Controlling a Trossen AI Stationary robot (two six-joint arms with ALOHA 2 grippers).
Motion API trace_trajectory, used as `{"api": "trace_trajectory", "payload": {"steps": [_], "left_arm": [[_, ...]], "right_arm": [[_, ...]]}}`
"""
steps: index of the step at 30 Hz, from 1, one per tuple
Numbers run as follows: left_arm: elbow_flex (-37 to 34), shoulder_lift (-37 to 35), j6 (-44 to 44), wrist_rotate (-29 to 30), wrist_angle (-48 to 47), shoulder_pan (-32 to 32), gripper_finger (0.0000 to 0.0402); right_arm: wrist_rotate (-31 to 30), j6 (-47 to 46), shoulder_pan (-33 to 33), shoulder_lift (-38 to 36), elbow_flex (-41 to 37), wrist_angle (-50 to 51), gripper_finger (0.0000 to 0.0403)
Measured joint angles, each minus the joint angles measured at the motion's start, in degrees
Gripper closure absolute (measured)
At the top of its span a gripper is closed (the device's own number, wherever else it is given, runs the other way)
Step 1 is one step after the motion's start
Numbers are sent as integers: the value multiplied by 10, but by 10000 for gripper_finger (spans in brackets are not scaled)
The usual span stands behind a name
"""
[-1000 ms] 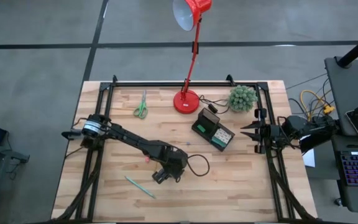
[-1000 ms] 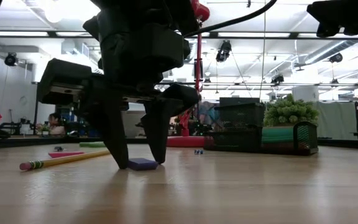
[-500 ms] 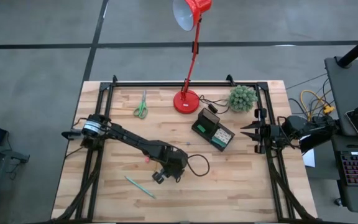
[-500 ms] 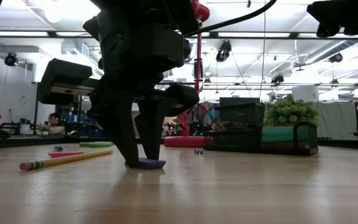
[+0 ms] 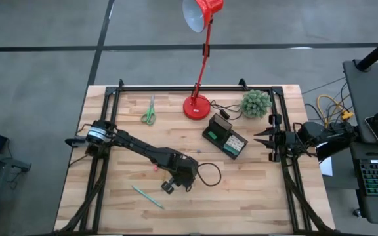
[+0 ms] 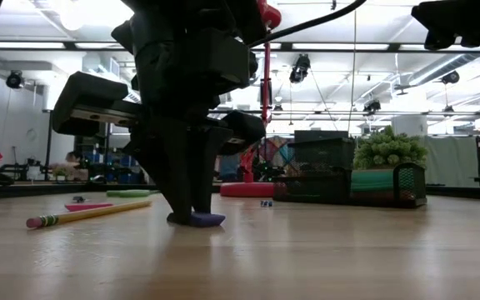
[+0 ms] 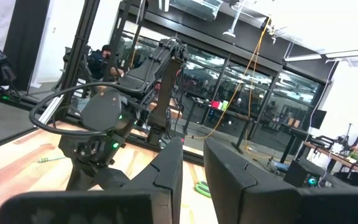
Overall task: Pick and place office supplies into organizer
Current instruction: Put the blue eraser into the desk organizer
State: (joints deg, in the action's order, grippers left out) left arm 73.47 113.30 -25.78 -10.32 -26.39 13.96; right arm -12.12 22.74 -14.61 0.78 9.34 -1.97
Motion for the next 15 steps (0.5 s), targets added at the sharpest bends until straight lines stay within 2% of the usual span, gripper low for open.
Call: {"api": "trace_trajectory", "payload": {"steps": [15], "left_arm": [[15, -24, 15, 7, -1, 0, 371]], "right_arm": [[0, 0, 0, 0, 0, 0, 346]]}}
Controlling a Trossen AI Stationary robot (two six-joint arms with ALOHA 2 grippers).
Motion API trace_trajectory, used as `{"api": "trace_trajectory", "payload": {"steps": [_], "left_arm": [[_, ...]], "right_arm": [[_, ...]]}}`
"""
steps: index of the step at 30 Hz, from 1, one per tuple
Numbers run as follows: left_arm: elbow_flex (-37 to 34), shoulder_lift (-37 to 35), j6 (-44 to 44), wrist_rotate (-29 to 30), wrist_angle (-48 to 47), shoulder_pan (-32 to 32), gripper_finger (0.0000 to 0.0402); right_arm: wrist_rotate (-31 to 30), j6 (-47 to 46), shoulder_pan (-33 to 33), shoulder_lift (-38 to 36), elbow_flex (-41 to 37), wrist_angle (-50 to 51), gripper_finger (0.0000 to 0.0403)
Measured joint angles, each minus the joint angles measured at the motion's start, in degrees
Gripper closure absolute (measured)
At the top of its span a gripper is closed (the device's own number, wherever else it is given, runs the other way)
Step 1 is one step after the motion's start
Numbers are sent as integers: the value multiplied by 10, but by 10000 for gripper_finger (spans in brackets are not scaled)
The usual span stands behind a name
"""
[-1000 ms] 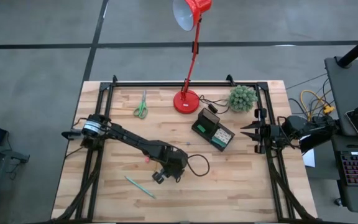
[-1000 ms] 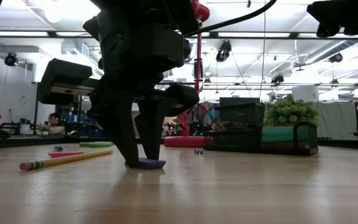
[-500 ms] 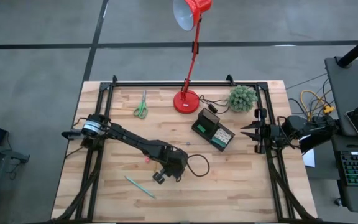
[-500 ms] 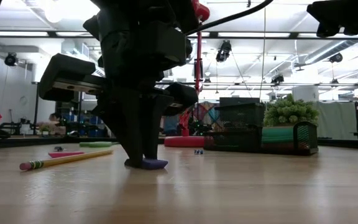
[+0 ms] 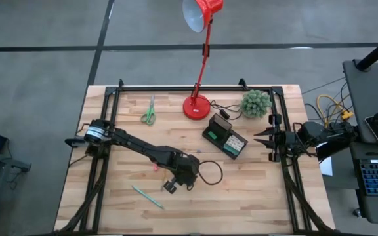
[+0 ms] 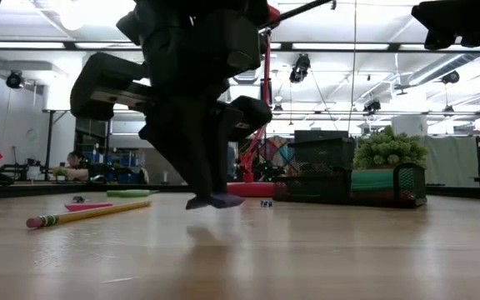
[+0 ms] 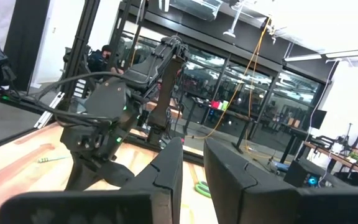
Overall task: Pick and place office supplies into organizer
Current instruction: Put the blue eraser into the desk organizer
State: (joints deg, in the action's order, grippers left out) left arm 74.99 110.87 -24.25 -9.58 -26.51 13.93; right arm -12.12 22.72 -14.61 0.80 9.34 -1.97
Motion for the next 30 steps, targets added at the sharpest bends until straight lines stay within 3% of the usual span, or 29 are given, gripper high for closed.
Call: {"api": "trace_trajectory", "payload": {"steps": [9, 22, 30], "left_arm": [[29, 0, -4, 3, 2, -4, 371], [64, -1, -98, 107, 8, -39, 371], [62, -2, -161, 119, 99, -88, 371]], "right_arm": [[0, -1, 0, 0, 0, 0, 346], [0, 1, 0, 0, 0, 0, 346], [0, 3, 0, 0, 0, 0, 346]]}}
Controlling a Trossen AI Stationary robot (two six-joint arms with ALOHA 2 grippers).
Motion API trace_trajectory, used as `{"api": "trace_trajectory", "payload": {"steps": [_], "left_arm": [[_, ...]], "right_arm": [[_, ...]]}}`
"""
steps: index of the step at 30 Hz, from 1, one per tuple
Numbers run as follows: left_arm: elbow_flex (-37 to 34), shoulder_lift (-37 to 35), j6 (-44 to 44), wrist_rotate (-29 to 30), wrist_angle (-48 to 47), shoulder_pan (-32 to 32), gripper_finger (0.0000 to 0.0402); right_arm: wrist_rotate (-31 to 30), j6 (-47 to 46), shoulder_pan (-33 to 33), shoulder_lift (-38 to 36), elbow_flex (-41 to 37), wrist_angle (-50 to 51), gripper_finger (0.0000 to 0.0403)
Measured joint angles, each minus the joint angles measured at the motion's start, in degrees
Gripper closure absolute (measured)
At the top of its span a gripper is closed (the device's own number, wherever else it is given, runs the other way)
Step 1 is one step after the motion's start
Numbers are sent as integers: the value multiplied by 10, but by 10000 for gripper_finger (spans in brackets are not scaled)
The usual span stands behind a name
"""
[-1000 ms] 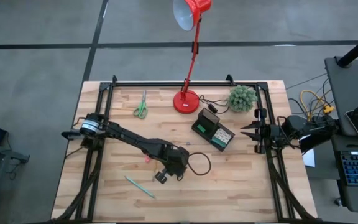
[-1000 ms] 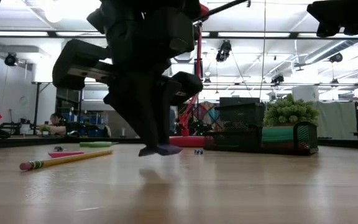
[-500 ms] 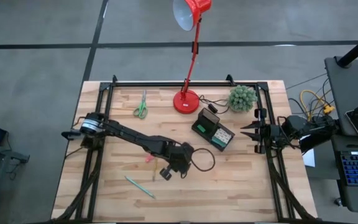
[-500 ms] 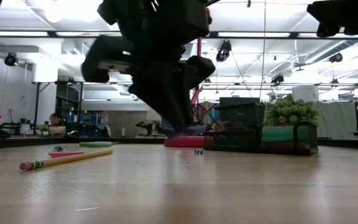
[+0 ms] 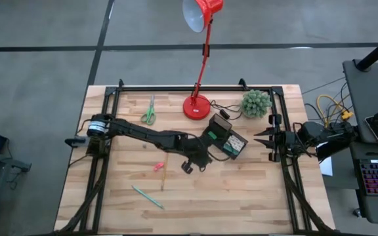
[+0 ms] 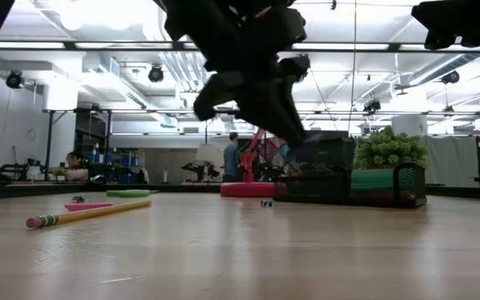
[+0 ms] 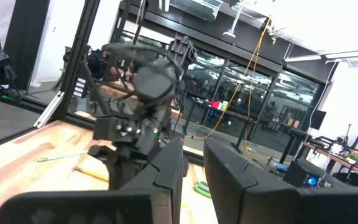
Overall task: Pick and place office supplies into organizer
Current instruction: Put the blue eraser into the desk organizer, then put the pink eraser into the desk organizer
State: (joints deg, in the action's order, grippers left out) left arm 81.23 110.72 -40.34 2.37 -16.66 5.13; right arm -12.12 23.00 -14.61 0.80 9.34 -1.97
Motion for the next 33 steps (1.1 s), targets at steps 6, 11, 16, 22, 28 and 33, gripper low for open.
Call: {"api": "trace_trajectory", "payload": {"steps": [6, 11, 16, 22, 28, 33], "left_arm": [[0, 0, -26, -1, 32, -40, 371], [-3, 3, -25, -4, 65, -73, 371], [-5, 11, -22, -33, 74, -101, 371], [-10, 22, -21, -32, 88, -121, 371], [-9, 33, -21, -26, 86, -127, 371], [-6, 31, -20, -19, 86, -126, 370]], "right_arm": [[0, 2, 0, 0, 0, 0, 346], [0, 13, 0, 0, 0, 0, 346], [0, 15, 0, 0, 0, 0, 346], [0, 17, 0, 0, 0, 0, 346], [0, 17, 0, 0, 0, 0, 346], [0, 17, 0, 0, 0, 0, 346]]}}
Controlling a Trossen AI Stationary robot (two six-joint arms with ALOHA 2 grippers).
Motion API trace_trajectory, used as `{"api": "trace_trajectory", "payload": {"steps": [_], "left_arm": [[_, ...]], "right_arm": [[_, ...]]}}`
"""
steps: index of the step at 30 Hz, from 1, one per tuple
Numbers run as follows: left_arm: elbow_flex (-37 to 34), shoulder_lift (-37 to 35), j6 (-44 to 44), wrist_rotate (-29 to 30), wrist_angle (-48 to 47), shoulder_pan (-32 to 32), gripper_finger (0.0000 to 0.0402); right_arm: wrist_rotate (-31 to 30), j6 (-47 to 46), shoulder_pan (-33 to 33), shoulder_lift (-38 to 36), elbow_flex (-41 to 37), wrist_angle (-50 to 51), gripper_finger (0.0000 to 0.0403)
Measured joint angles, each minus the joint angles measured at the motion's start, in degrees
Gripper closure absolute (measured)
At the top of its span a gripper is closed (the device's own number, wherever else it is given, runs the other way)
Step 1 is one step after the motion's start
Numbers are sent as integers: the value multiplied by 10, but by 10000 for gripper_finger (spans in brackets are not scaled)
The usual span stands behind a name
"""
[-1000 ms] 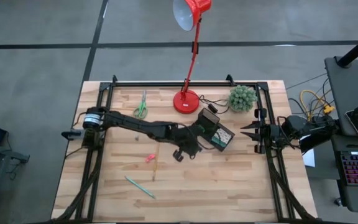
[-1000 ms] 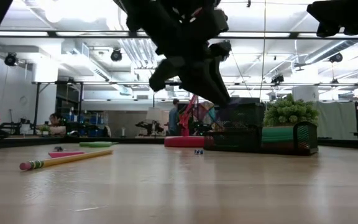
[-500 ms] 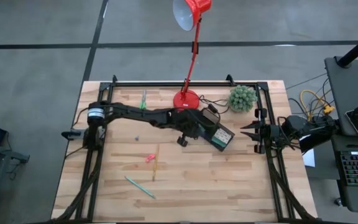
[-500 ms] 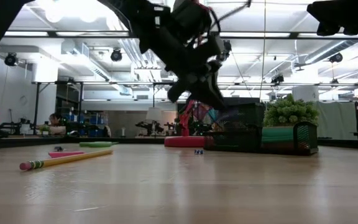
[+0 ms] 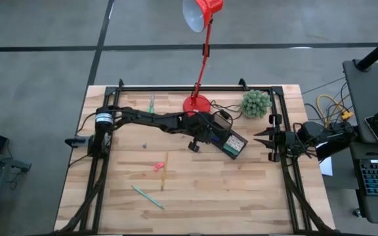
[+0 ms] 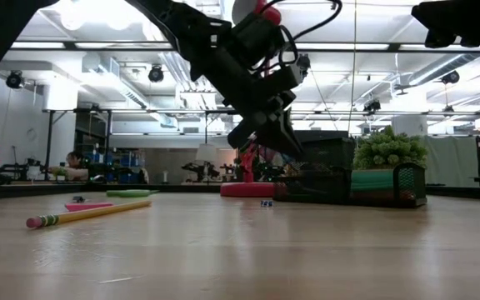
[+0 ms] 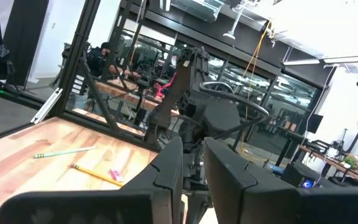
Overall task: Pick and place office supplies into organizer
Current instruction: Put the pink eraser into the desk organizer
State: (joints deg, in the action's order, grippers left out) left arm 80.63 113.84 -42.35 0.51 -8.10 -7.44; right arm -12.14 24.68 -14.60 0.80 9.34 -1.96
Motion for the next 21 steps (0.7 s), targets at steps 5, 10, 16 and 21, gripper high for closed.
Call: {"api": "trace_trajectory", "payload": {"steps": [5, 10, 16, 21], "left_arm": [[4, -3, 2, 0, -1, 1, 370], [4, -6, 68, 0, -15, 7, 370], [4, -39, 111, 17, -124, 25, 370], [1, -70, 193, 39, -216, 50, 367]], "right_arm": [[0, 0, 0, 0, 0, 0, 346], [0, 0, 0, 0, 0, 0, 346], [0, 9, 0, 0, 0, 0, 346], [0, 14, 0, 0, 0, -1, 346]]}}
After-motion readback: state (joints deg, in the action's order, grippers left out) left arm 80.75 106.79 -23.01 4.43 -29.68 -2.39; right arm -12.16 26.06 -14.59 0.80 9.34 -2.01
